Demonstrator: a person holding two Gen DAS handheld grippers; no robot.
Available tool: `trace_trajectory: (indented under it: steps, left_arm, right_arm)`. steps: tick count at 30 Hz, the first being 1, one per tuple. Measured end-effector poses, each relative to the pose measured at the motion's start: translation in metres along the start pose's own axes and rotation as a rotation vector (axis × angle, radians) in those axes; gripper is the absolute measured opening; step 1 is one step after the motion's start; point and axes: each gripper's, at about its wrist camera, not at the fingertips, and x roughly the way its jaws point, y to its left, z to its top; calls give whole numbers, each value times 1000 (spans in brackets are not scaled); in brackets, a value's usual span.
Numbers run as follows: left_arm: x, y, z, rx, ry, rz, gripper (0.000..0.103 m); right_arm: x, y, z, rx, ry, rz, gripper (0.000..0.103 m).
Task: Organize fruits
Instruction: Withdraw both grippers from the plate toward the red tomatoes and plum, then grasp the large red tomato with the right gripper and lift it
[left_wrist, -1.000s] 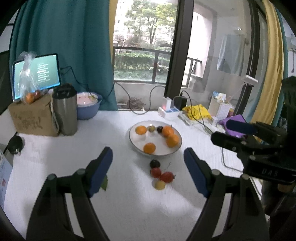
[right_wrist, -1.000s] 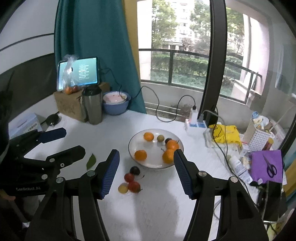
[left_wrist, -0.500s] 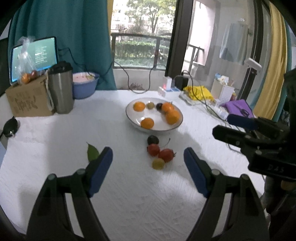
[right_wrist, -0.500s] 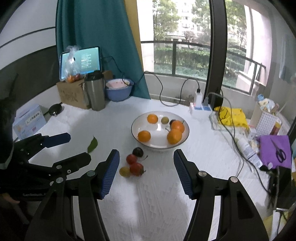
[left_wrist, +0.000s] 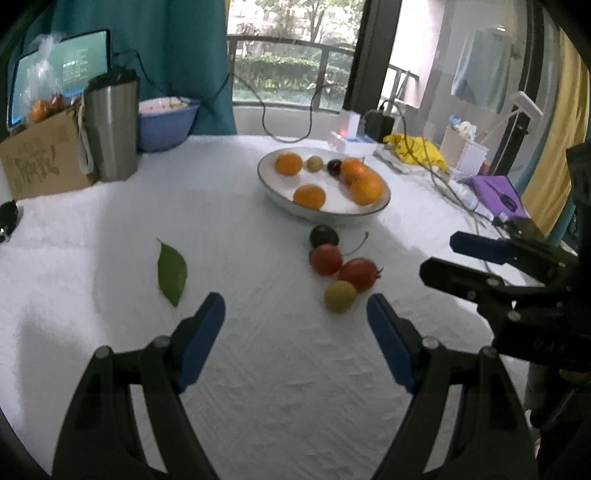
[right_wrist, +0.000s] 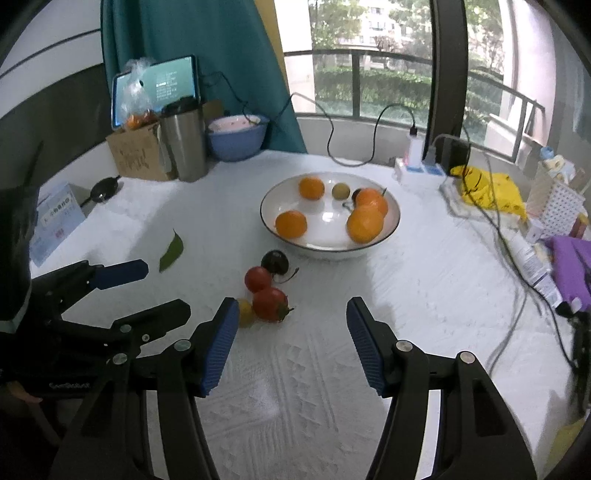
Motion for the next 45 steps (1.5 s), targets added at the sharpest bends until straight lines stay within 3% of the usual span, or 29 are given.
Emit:
trace_trajectory:
  steps: [6,20,24,27,34,45]
  left_arm:
    - [12,9,-2,-13,21,-5,80]
    - [28,23,1,-31,49,-27,80]
    - [29,25,2,-34,53,-25,80]
    - [29,25,2,-32,55,-24,80]
    - [30,20,3,-15,52,-27,80]
    - [34,1,6,29,55,-41,80]
  right_arm:
    - [28,1,-5,3,54,10,55]
    - [65,0,-2,7,110,35,54]
    - [70,-1,2,6,107,42,53]
    - [73,0,3,3,111,69,39]
    - [72,-1,1,6,110,92,38]
    - [60,-8,-1,19,88,82,28]
